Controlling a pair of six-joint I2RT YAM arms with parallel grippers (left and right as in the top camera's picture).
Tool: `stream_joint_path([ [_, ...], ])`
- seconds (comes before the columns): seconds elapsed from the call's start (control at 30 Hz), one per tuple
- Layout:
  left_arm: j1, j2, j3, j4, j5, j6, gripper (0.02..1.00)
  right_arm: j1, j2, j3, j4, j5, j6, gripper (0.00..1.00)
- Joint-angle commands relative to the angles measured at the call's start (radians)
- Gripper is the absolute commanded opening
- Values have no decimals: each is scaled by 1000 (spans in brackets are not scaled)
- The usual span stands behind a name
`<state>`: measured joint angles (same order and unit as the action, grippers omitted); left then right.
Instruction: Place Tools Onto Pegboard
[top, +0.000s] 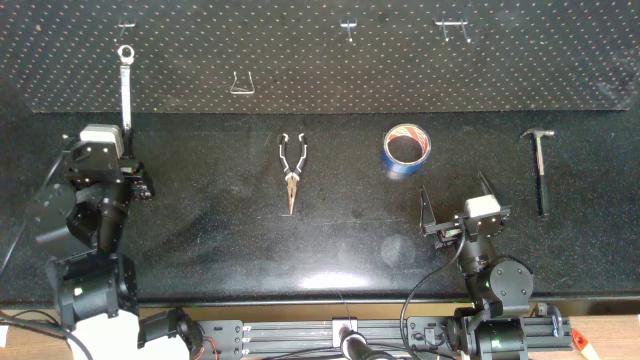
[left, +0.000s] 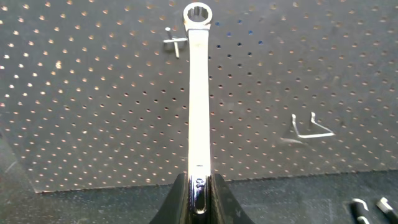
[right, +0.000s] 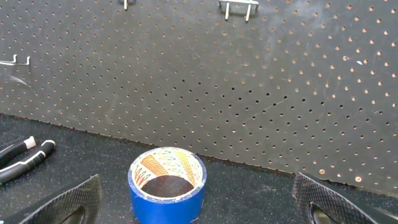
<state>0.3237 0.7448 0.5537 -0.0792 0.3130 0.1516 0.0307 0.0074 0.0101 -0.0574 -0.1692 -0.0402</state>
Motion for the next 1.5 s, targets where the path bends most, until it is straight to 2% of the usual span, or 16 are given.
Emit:
stream_joint_path([
  [0.03, -4, 33, 7, 43, -55, -13, 27, -5, -6, -6, -2, 2, -10, 998],
  [0.97, -3, 139, 8, 151, -93, -13, 29, -5, -6, -6, -2, 2, -10, 1000],
  [1.43, -3, 346, 8, 210, -96, -13, 29, -5, -6, -6, -2, 2, -10, 998],
  [1.47, -3, 362, 8, 223, -97, -13, 156, -5, -6, -6, -2, 2, -10, 998],
  [1.5, -3, 372, 9, 230, -97, -13, 421, -5, -6, -6, -2, 2, -10, 1000],
])
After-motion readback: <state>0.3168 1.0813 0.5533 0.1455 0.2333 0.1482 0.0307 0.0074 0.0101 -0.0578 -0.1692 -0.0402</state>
